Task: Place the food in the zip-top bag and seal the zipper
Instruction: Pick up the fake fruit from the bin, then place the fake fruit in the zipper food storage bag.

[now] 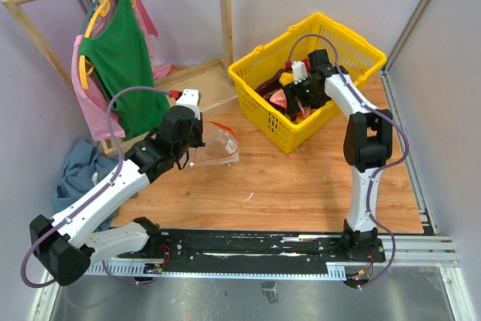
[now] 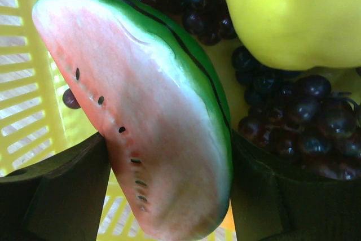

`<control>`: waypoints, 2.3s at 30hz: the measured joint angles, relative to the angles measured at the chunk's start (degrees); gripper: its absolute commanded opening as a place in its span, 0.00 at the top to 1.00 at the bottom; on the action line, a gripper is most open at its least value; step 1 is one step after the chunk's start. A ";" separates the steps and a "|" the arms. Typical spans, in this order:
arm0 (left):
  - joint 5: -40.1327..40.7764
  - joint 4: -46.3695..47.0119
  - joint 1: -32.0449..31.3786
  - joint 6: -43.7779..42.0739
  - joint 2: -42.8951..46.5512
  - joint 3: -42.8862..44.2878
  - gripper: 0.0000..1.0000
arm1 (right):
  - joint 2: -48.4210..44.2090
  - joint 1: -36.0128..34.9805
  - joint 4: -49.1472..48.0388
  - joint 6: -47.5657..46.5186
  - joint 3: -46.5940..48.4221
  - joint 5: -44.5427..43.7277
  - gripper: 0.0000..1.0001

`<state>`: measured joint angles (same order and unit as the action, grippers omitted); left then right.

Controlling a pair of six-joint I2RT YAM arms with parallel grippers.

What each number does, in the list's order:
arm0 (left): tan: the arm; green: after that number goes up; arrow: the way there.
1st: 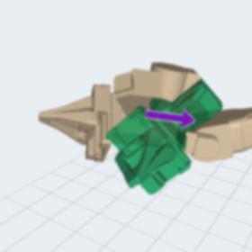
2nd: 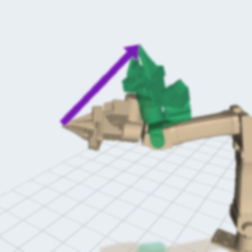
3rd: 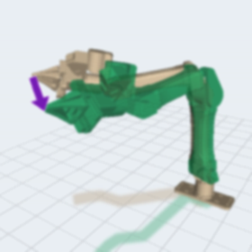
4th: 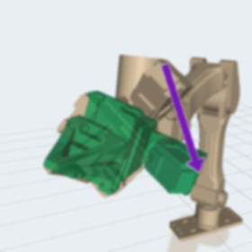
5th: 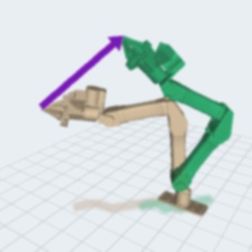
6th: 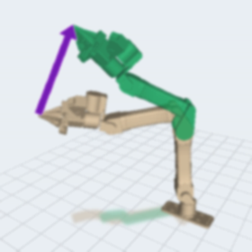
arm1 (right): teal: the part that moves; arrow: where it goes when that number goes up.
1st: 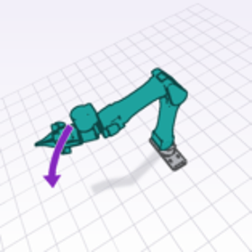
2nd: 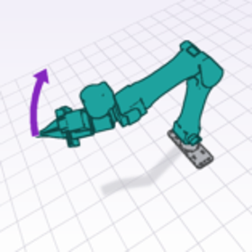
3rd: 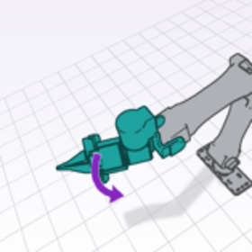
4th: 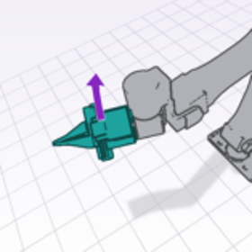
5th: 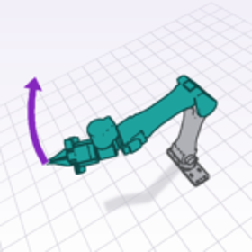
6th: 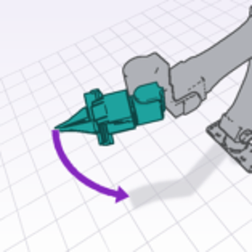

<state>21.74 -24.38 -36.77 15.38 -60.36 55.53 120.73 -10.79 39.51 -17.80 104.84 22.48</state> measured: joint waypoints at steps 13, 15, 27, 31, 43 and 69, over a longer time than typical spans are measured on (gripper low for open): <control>-4.55 1.86 0.28 -0.15 1.51 -1.09 1.00 | -15.34 -0.61 -3.13 6.12 -3.56 -8.74 0.75; -5.14 2.10 0.28 -0.15 1.88 -1.33 1.00 | -17.79 -1.38 -2.97 7.48 -3.56 -11.32 0.75; -7.30 3.32 0.31 0.00 1.75 -1.55 1.00 | -28.98 -16.04 5.84 14.05 -3.56 -22.64 0.77; -7.98 3.37 0.31 0.50 1.66 -1.55 1.00 | -32.46 -22.86 9.55 16.35 -3.56 -24.63 0.78; -10.14 5.99 0.31 6.56 2.78 -3.96 1.00 | -33.42 -37.64 21.18 25.77 -6.49 -23.17 0.82; -7.43 12.74 -5.40 14.47 7.98 -11.56 1.00 | -15.15 -42.56 26.16 33.35 1.75 -14.93 0.63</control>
<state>14.31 -11.64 -42.17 29.85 -52.38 43.97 105.58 -53.34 65.67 15.55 106.59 7.55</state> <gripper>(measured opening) 0.012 0.713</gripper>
